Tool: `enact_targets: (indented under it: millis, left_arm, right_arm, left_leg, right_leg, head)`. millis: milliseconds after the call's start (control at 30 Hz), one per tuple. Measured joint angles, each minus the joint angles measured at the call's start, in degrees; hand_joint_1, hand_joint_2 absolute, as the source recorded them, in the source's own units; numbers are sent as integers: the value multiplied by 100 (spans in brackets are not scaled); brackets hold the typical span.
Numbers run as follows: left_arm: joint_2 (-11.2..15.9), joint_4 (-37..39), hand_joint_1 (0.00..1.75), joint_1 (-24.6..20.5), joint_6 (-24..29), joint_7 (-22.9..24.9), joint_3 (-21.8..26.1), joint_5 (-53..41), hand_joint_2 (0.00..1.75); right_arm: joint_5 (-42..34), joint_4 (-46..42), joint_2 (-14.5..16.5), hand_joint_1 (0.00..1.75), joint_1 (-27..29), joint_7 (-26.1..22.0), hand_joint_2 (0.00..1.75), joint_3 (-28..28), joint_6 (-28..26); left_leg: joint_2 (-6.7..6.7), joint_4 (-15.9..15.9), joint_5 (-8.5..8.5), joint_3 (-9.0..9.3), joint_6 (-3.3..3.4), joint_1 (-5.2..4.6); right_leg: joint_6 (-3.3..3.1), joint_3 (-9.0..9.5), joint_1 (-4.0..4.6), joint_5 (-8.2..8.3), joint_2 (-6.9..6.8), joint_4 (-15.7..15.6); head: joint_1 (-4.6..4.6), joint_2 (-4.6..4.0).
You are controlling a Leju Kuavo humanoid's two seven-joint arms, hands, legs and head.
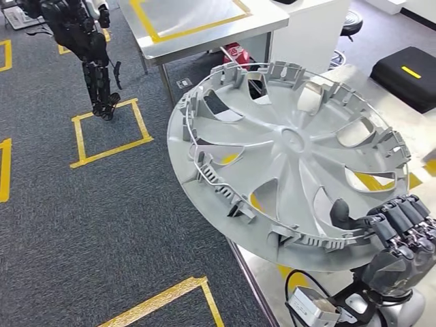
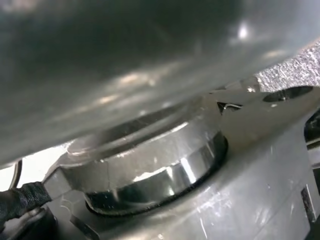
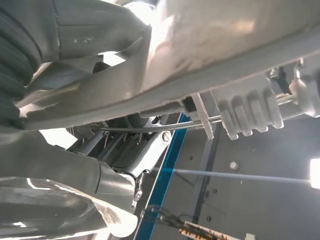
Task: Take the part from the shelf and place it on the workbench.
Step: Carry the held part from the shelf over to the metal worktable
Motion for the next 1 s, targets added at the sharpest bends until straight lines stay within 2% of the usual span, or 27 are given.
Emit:
enact_targets:
  millis: [33,100,167,233,267,300,367,400,433,467,500,567,600,633,667,733,767,833,900,933,967,1000]
  left_arm:
    - [2,0,0,0,0,0,0,0,0]
    - [13,0,0,-1,0,0,0,0,0]
    - [24,-1,0,-2,0,0,-1,0,0]
    - [19,-10,0,-11,1,0,-2,-1,0]
    - [13,-17,0,-19,2,0,-2,-1,0]
    - [8,-23,0,-25,3,-1,-2,-2,0]
    - [3,-28,0,-26,3,-1,-2,-2,0]
    - [1,-28,0,-16,3,-1,-2,-2,0]
    - [-2,-28,0,-5,2,-1,-2,-2,0]
    - [-5,-28,0,3,2,-1,-2,-2,0]
    - [-9,-29,0,4,2,-1,-2,-2,0]
    - [-19,-32,0,-6,2,-3,-2,-3,0]
    - [-18,-33,0,-10,2,-5,-2,-6,0]
    - [-16,-35,0,-11,2,-8,-3,-10,0]
    - [-16,-38,0,-13,2,-11,-4,-21,0]
    - [-19,-47,0,-18,2,-16,-6,-44,0]
    - [-22,-55,0,-21,2,-17,-7,-55,0]
    - [-24,-69,0,-19,2,-19,-8,-61,0]
    - [-28,-77,0,-8,2,-20,-10,-65,0]
    - [-32,-78,0,1,2,-20,-12,-66,0]
    - [-37,-80,0,10,1,-20,-14,-68,0]
    - [-42,-82,0,16,1,-20,-15,-69,0]
  right_arm:
    - [0,0,0,175,1,0,175,0,0]
    - [-3,2,0,175,0,0,175,0,0]
    - [-7,4,0,175,-3,0,175,0,0]
    - [-5,4,-1,175,0,0,175,0,0]
    - [-3,4,-1,175,6,0,175,0,0]
    - [-2,5,-2,175,5,0,175,1,0]
    - [-7,8,-4,175,-13,0,175,2,0]
    - [-9,10,-5,175,-25,0,175,2,0]
    - [-13,15,-6,175,-30,0,175,2,0]
    - [-13,21,-8,175,-30,0,175,2,0]
    - [-13,27,-10,175,-28,0,175,1,0]
    - [-14,34,-13,175,-28,0,175,0,0]
    - [-15,36,-13,175,-29,0,175,0,0]
    - [-18,37,-13,175,-29,0,175,0,0]
    - [-21,38,-13,175,-20,0,175,-2,0]
    - [-41,39,-14,175,17,0,175,-11,0]
    - [-56,39,-15,175,37,0,175,-17,0]
    - [-90,38,-17,175,54,0,175,-24,0]
    - [-107,37,-18,175,57,0,175,-24,0]
    - [-111,37,-19,175,60,0,175,-25,0]
    - [-112,37,-19,175,66,0,175,-26,0]
    - [-112,37,-20,175,75,0,175,-27,0]
  left_leg:
    - [-56,-322,210,146,43,-14]
    - [-319,-1107,566,498,135,-43]
    - [-487,-1500,659,665,201,-65]
    - [-392,-1607,680,689,234,-63]
    - [-321,-1682,717,706,240,-52]
    - [-250,-1759,763,722,248,-42]
    - [-98,-1839,821,727,252,-42]
    - [-20,-1837,828,715,257,-47]
    - [65,-1828,828,703,253,-49]
    - [147,-1818,826,694,250,-48]
    - [223,-1805,820,687,241,-43]
    - [350,-1753,788,678,195,-30]
    - [399,-1705,757,666,160,-36]
    - [439,-1656,730,656,125,-44]
    - [474,-1618,714,649,94,-55]
    - [543,-1588,708,645,52,-57]
    - [525,-1563,677,639,25,-46]
    - [320,-1249,427,522,-34,-11]
    - [90,-543,33,234,-73,17]
    - [54,-205,-99,91,-77,22]
    - [38,-14,-131,11,-69,22]
    - [25,-26,-55,20,-46,20]
  right_leg:
    - [-2,-2,4,11,68,-1]
    - [15,-16,-2,41,195,-4]
    - [72,-64,-27,84,313,-10]
    - [154,-113,-43,132,411,-29]
    - [179,-155,-31,115,359,-12]
    - [197,-221,-17,34,246,76]
    - [212,-469,4,-299,-66,575]
    - [230,-613,-1,-481,-154,934]
    - [251,-724,-7,-592,-200,1232]
    - [275,-758,-16,-608,-227,1371]
    - [300,-691,-28,-527,-256,1305]
    - [349,-279,-50,-238,-412,621]
    - [346,-66,-49,-144,-512,273]
    - [317,77,-40,-102,-577,37]
    - [275,133,-25,-111,-605,-56]
    - [169,115,-8,-89,-507,-46]
    - [134,102,-11,-73,-461,-46]
    - [62,79,-27,-36,-359,-56]
    - [14,48,-23,-10,-251,-55]
    - [1,34,-16,1,-186,-55]
    - [-8,23,-7,12,-115,-55]
    - [-10,15,3,24,-42,-55]
  head:
    - [1,0]
    - [3,0]
    - [-2,1]
    - [-6,1]
    - [-2,2]
    - [11,1]
    - [44,2]
    - [60,1]
    - [67,2]
    - [67,2]
    - [69,2]
    - [68,2]
    - [73,2]
    - [72,2]
    - [66,2]
    - [57,2]
    - [52,2]
    - [40,2]
    - [31,2]
    - [31,2]
    - [30,2]
    - [32,2]
